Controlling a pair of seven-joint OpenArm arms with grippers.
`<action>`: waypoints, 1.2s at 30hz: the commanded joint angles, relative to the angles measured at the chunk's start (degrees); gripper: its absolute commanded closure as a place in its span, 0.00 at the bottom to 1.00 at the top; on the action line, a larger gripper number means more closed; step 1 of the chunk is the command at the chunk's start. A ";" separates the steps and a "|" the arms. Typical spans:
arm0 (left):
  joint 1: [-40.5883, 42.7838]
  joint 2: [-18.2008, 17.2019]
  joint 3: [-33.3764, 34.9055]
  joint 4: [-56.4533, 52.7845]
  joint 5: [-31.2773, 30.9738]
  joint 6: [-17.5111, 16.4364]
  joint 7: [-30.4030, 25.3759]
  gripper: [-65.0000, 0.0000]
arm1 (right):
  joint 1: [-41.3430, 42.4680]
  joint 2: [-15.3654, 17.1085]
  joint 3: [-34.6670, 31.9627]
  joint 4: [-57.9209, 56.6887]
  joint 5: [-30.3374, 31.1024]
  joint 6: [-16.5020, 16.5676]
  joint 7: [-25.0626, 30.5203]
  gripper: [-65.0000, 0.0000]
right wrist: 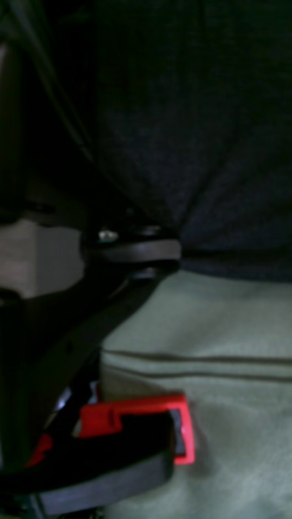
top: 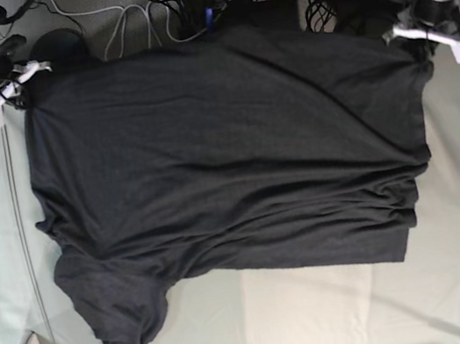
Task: Layout the t-shirt on the table in an organized manner, then fold the t-shirt properly
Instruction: 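Grasp the shirt's collar-end corners with both grippers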
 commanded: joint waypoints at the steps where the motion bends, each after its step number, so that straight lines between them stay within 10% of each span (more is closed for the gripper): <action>1: 0.49 -0.49 -1.22 1.22 -0.56 -0.18 -1.07 1.00 | -0.27 0.56 0.13 1.91 0.32 0.56 0.54 1.00; 25: -8.57 -0.49 -2.27 2.80 -0.03 -0.09 -1.07 1.00 | 24.70 7.33 -0.31 -8.56 -0.03 0.56 -9.66 1.00; 36: -10.15 -0.49 -2.27 -3.00 -0.03 -0.44 -1.07 1.00 | 21.18 7.68 -2.86 -3.81 -0.03 0.56 -10.01 0.46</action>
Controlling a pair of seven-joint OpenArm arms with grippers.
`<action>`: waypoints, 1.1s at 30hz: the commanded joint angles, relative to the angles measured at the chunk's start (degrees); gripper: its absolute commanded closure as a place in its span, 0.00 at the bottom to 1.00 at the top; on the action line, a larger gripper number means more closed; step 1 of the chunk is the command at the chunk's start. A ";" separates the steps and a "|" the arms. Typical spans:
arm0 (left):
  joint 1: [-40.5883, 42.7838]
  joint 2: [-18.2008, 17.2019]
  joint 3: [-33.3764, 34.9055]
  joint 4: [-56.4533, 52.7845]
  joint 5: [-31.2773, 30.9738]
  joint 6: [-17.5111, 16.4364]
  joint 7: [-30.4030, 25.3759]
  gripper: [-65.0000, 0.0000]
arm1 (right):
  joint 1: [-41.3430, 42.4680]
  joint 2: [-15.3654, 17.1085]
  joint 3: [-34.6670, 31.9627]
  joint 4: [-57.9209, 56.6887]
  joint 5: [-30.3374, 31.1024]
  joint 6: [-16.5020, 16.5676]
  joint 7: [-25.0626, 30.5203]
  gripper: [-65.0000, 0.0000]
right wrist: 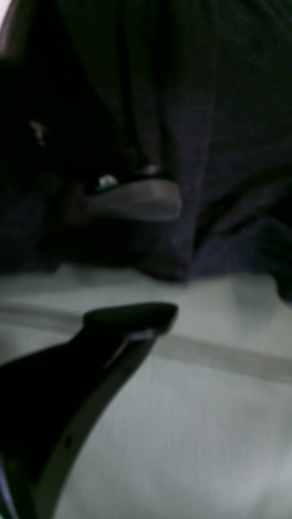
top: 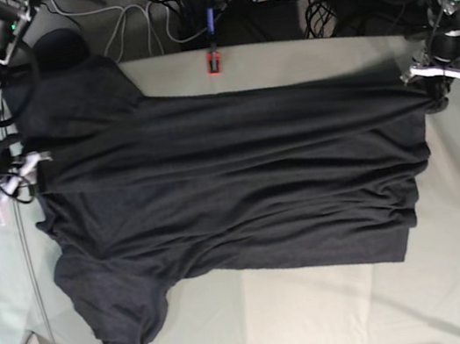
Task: Layout the t-shirt on the table in an organized manner, then fold the t-shirt properly
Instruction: 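Grasp the shirt's collar-end corners with both grippers, then lift the shirt with both grippers and flip it over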
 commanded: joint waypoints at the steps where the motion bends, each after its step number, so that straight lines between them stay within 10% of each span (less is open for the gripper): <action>1: -0.20 -0.62 -0.06 0.82 -0.60 -0.29 -1.33 1.00 | -0.50 0.71 0.31 2.76 0.97 -0.03 1.05 0.44; 28: -1.00 -0.62 -0.33 0.74 -0.60 -0.29 -1.33 1.00 | -14.48 -2.28 5.93 1.35 1.23 -0.03 1.58 0.43; 33: -0.91 -0.62 -0.33 0.74 -0.60 -0.29 -1.33 1.00 | -15.45 -2.46 5.76 1.35 1.23 -0.03 1.58 0.69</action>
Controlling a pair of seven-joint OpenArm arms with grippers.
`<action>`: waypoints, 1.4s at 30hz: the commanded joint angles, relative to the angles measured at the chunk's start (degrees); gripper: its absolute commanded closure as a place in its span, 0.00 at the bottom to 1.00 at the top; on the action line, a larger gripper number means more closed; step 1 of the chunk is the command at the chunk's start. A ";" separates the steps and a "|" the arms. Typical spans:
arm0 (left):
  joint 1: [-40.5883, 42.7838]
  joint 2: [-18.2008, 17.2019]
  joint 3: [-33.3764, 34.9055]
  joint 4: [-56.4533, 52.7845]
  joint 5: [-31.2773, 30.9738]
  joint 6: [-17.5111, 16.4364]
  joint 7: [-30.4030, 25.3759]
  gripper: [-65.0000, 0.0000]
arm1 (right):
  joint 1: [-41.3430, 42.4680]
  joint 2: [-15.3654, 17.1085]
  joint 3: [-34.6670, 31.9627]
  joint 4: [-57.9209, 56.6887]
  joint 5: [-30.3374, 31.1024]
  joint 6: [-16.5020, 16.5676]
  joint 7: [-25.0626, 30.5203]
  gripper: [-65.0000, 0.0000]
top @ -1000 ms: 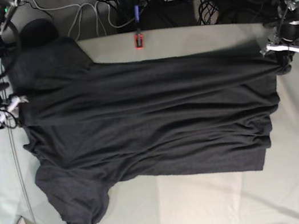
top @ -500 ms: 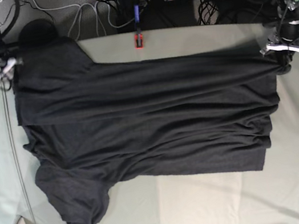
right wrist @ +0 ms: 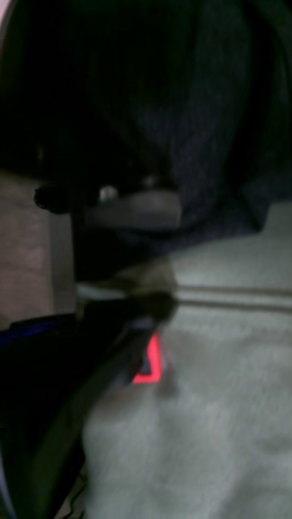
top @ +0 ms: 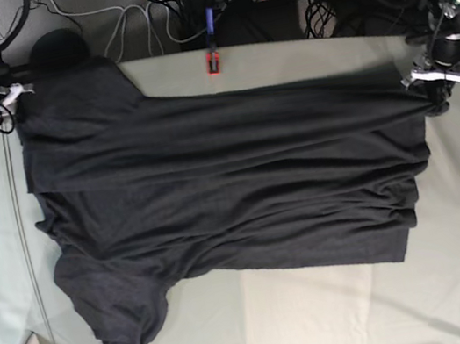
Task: Layout the t-shirt on the table in an organized manner, then fold the t-shirt properly
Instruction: 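Lift the shirt with both grippers and flip it over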
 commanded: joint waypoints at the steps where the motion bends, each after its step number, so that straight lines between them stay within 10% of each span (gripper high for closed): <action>1: -0.16 -0.60 -0.31 0.89 -0.62 -0.25 -1.33 1.00 | -0.91 0.03 0.01 0.21 -0.30 0.78 -1.24 0.77; 4: -0.16 -0.60 -0.31 1.50 -0.62 0.02 -1.33 1.00 | -1.44 0.03 0.10 0.48 -0.38 0.78 -1.24 1.00; 24: -7.99 -0.69 3.39 9.94 -0.62 0.10 -1.24 1.00 | 9.11 -2.96 3.44 25.80 -0.38 0.78 -1.94 1.00; 42: -52.56 -2.53 19.12 -13.00 10.36 0.19 6.67 1.00 | 51.04 12.43 -9.84 -0.84 -0.56 0.78 -10.03 1.00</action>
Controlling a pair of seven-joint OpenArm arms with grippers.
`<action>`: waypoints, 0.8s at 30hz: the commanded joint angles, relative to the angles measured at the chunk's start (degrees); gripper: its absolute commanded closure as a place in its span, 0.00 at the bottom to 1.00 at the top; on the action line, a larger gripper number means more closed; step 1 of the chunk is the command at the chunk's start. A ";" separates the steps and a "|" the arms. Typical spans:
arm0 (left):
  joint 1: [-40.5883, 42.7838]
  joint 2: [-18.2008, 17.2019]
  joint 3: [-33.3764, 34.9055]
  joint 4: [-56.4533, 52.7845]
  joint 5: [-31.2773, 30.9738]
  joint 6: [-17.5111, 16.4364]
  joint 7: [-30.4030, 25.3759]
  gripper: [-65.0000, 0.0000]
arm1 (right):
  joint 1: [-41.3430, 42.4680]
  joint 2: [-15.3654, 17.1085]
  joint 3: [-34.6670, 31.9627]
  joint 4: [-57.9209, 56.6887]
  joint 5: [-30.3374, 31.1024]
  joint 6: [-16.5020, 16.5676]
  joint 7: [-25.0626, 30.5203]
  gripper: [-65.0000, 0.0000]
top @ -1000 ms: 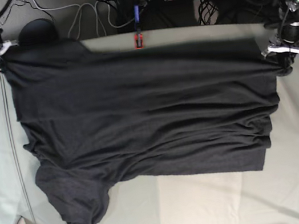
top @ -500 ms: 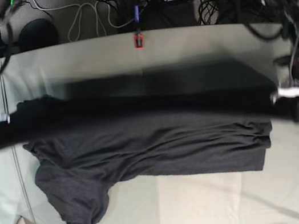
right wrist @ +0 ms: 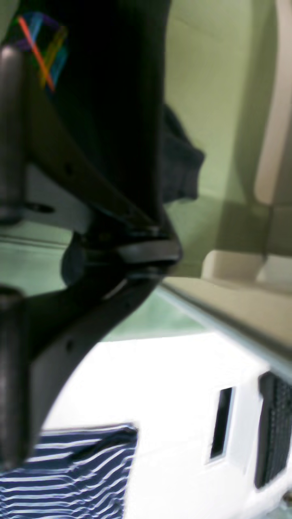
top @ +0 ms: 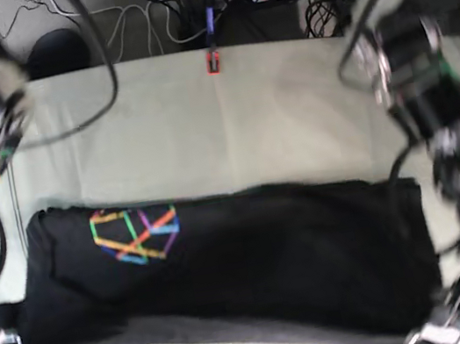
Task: Layout the t-shirt on the table in an organized manner, then fold the t-shirt properly
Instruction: 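Lift the shirt with both grippers and flip it over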
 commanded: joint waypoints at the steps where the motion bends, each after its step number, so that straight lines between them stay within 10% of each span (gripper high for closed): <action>1: -4.62 -0.28 1.27 -2.29 0.03 -0.16 -2.97 1.00 | 4.52 2.07 -0.79 -1.84 0.99 -0.25 2.45 1.00; 14: -32.40 0.25 9.71 -30.24 1.52 -0.16 -12.64 1.00 | 35.64 8.84 -7.56 -26.81 0.99 -0.25 12.56 1.00; 24: -24.49 -1.34 5.49 -16.09 1.44 -0.25 -4.64 1.00 | 28.35 9.55 -7.21 -23.64 1.26 -0.25 12.03 1.00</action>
